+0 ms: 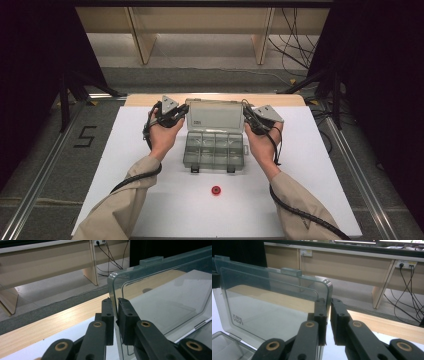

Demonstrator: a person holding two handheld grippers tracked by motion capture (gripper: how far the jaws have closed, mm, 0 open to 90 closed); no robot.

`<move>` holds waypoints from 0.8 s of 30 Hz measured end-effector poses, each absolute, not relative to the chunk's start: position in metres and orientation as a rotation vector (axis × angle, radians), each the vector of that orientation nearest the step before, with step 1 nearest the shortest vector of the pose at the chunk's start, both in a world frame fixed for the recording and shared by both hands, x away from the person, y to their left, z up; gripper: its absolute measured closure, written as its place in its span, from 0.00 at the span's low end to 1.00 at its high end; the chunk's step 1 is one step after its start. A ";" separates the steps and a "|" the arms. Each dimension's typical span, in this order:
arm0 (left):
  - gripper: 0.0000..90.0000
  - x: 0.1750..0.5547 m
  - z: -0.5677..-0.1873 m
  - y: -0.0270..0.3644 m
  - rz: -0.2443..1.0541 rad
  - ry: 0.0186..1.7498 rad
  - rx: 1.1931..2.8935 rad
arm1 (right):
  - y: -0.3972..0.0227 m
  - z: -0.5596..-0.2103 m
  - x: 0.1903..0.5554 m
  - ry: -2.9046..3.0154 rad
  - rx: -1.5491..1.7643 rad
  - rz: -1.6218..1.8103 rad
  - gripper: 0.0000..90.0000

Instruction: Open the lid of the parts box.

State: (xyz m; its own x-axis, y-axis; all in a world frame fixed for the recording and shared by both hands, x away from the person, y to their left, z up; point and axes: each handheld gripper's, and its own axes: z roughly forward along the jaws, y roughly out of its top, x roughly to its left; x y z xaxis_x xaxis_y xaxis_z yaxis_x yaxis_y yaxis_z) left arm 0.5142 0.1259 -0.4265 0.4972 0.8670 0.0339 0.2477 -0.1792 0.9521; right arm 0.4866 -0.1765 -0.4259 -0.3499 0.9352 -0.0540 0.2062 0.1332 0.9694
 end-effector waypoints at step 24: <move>0.91 0.517 -0.437 0.123 0.738 0.975 1.728 | -0.177 -0.436 0.490 1.715 1.125 1.231 0.94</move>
State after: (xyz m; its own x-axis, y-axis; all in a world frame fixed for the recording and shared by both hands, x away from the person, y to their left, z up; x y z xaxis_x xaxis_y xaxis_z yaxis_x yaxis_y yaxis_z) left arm 0.5167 0.1228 -0.4369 0.4930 0.8692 0.0391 0.2734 -0.1974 0.9414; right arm 0.4901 -0.1770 -0.4356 -0.3488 0.9346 -0.0693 0.2333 0.1582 0.9595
